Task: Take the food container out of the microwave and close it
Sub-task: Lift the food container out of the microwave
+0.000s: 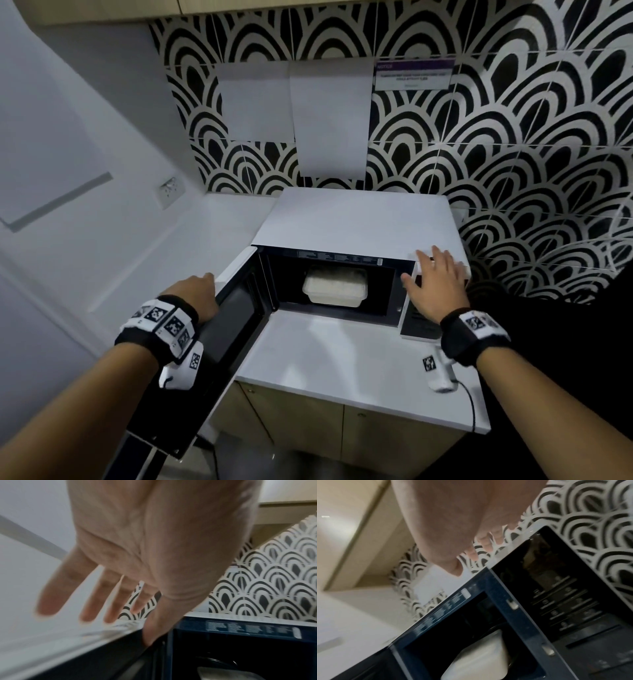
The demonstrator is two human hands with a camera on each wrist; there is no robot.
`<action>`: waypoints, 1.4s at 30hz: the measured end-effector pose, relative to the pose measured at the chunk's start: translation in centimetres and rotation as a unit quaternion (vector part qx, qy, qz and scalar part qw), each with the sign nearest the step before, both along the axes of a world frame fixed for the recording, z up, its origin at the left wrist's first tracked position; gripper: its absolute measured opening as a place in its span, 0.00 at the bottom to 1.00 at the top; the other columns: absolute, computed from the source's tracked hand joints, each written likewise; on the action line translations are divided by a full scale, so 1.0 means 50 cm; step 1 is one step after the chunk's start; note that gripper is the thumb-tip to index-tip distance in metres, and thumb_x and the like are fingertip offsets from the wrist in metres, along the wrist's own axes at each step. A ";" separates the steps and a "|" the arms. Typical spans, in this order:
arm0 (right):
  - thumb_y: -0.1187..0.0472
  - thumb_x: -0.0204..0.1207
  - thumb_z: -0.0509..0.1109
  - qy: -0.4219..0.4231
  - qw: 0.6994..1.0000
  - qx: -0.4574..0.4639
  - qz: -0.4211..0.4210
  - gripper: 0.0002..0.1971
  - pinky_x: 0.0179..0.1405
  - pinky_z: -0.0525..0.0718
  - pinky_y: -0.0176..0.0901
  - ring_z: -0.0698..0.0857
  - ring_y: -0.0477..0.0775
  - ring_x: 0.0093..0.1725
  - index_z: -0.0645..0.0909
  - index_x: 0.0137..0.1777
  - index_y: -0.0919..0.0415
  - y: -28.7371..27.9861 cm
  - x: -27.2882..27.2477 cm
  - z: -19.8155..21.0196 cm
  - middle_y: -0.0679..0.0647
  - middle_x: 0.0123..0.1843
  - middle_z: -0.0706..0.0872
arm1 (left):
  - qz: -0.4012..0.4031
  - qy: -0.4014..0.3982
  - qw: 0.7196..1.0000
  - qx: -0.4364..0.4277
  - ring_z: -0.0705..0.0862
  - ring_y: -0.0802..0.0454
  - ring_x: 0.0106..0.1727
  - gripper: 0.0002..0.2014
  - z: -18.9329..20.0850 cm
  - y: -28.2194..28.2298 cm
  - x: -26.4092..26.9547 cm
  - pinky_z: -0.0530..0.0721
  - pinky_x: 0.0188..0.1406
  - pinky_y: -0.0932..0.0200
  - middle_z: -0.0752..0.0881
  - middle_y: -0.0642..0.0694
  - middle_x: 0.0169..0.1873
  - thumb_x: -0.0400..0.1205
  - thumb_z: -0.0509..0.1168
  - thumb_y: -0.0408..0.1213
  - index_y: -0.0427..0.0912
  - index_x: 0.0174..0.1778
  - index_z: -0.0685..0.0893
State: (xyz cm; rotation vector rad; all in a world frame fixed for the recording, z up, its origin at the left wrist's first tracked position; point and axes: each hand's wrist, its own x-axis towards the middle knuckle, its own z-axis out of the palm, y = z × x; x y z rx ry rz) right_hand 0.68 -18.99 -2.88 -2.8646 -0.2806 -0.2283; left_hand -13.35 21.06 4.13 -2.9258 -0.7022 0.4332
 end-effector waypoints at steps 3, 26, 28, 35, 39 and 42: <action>0.46 0.78 0.59 -0.076 0.988 0.088 0.098 0.21 0.65 0.76 0.53 0.80 0.62 0.63 0.80 0.64 0.56 0.048 -0.040 -0.018 0.57 0.63 0.83 | -0.034 -0.126 0.991 0.002 0.79 0.36 0.66 0.21 -0.021 -0.059 0.026 0.84 0.58 0.39 0.78 0.38 0.65 0.82 0.61 0.47 0.41 0.69 0.74; 0.56 0.87 0.58 0.367 0.826 0.407 -0.135 0.06 0.17 0.70 0.34 0.73 0.52 0.25 0.70 0.55 0.59 0.219 0.133 -0.221 0.58 0.34 0.71 | 0.105 -0.171 0.880 -0.430 0.84 0.34 0.65 0.15 -0.349 -0.172 0.362 0.80 0.61 0.55 0.87 0.32 0.62 0.88 0.57 0.34 0.33 0.64 0.84; 0.57 0.87 0.59 0.369 0.809 0.431 -0.152 0.07 0.15 0.68 0.32 0.73 0.51 0.23 0.73 0.56 0.61 0.224 0.136 -0.220 0.58 0.34 0.71 | 0.119 -0.173 0.870 -0.447 0.85 0.34 0.63 0.14 -0.358 -0.171 0.369 0.81 0.59 0.55 0.88 0.33 0.61 0.85 0.58 0.29 0.33 0.62 0.85; 0.61 0.85 0.59 0.344 0.848 0.374 -0.148 0.06 0.14 0.75 0.32 0.78 0.50 0.22 0.73 0.53 0.64 0.234 0.134 -0.229 0.60 0.39 0.76 | 0.140 -0.146 0.851 -0.485 0.84 0.34 0.63 0.13 -0.351 -0.173 0.363 0.79 0.54 0.56 0.85 0.34 0.61 0.83 0.55 0.27 0.35 0.61 0.78; 0.65 0.83 0.60 0.355 0.857 0.349 -0.131 0.04 0.39 0.85 0.53 0.90 0.72 0.44 0.70 0.50 0.67 0.239 0.114 -0.215 0.63 0.43 0.75 | 0.164 -0.128 0.839 -0.503 0.84 0.30 0.65 0.18 -0.343 -0.171 0.358 0.86 0.63 0.47 0.83 0.29 0.65 0.84 0.54 0.29 0.27 0.68 0.77; 0.66 0.85 0.58 0.368 0.821 0.416 -0.132 0.02 0.28 0.84 0.44 0.85 0.56 0.25 0.68 0.53 0.64 0.229 0.092 -0.207 0.63 0.48 0.73 | 0.179 -0.107 0.822 -0.530 0.86 0.30 0.64 0.21 -0.328 -0.171 0.343 0.91 0.55 0.41 0.82 0.27 0.68 0.85 0.56 0.31 0.26 0.73 0.76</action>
